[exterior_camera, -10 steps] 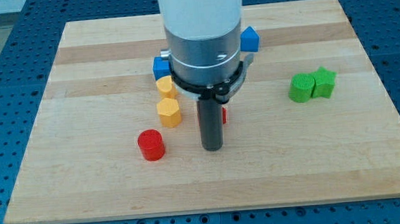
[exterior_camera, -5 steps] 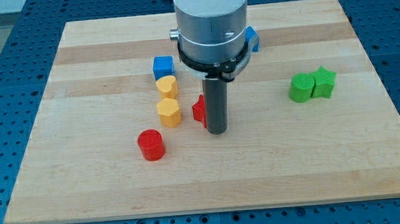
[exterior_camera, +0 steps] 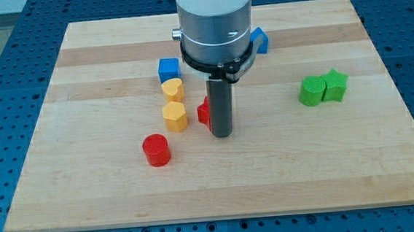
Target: Adjust the red star parallel to the hexagon
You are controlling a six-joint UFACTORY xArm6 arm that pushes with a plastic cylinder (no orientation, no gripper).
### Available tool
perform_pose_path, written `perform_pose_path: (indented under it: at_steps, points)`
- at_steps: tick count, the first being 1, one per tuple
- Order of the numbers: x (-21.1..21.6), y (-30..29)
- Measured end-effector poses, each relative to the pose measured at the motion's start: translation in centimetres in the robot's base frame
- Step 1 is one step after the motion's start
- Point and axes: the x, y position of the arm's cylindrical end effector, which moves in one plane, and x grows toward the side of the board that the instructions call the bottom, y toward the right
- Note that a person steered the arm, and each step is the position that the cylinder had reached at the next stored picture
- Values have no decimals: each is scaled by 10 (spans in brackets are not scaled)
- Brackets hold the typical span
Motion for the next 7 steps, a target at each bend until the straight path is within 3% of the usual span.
perform_pose_path:
  at_steps: [2, 4, 7]
  points:
    - [11, 2]
    - [75, -20]
    - [67, -189]
